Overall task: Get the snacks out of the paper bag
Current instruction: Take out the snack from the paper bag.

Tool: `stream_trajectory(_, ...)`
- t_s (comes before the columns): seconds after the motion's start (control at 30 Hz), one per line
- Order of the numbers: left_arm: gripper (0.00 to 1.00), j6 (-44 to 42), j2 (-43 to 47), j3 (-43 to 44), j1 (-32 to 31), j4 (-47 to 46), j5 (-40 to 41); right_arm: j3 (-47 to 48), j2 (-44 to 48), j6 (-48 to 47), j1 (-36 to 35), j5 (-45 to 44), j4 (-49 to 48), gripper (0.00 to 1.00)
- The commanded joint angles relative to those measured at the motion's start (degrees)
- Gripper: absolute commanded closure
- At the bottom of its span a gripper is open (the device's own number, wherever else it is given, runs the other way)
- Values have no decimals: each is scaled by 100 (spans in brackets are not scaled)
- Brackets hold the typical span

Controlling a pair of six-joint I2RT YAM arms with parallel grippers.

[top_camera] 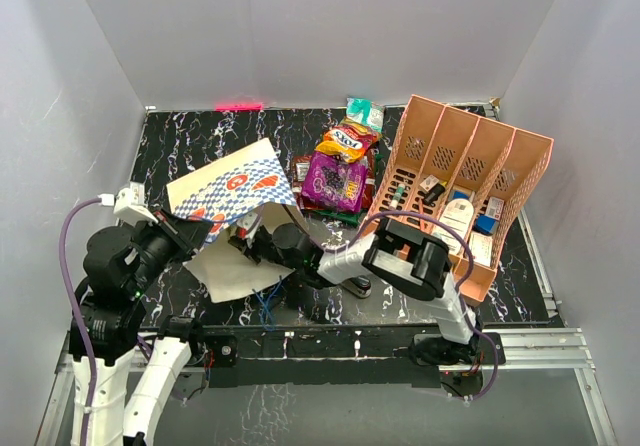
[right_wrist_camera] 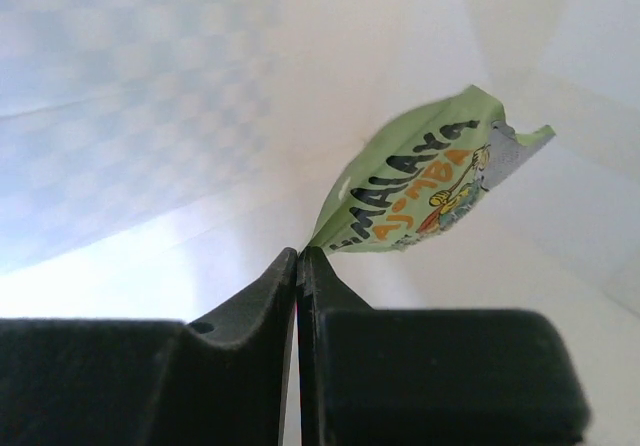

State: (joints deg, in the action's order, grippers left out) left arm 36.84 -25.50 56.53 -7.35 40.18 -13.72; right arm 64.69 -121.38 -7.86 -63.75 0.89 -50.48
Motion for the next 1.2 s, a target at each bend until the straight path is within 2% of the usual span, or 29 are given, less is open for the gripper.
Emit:
stream_trajectory(0.0, 100, 94, -153, 201, -20, -450, -150, -432, 701, 515, -73, 972, -815, 93)
stream_trajectory(0.2, 100, 182, -350, 444, -20, -459, 4, -1250, 1552, 870, -155, 1385, -951, 93)
stream_trajectory(0.43, 100, 253, -640, 775, -20, -153, 547, -1943, 2784, 1284, -156, 2777, -637, 93)
stream_trajectory(0.53, 100, 143, -795, 929, -20, -94, 752, -2238, 3309, 1568, -156, 2896, -633, 93)
stream_trajectory(0.63, 100, 105, -994, 1146, -20, 53, 996, -2273, 3952, 1644, -158, 2934, -167, 93)
stream_trajectory(0.73, 100, 119, -1262, 1380, -20, 140, 1022, -2149, 4670, 1606, -150, 2603, 458, 93)
stream_trajectory(0.87, 100, 542, -1676, 1808, -20, 457, 1199, -1587, 5463, 1052, -155, 2018, 2071, 93)
stream_trajectory(0.97, 100, 777, -1977, 2075, -20, 405, 951, -1303, 5954, 738, -147, 1320, 2710, 93)
stream_trajectory(1.17, 100, 1202, -2412, 2643, -20, 240, 480, -506, 6257, 315, 81, -289, 3876, 93)
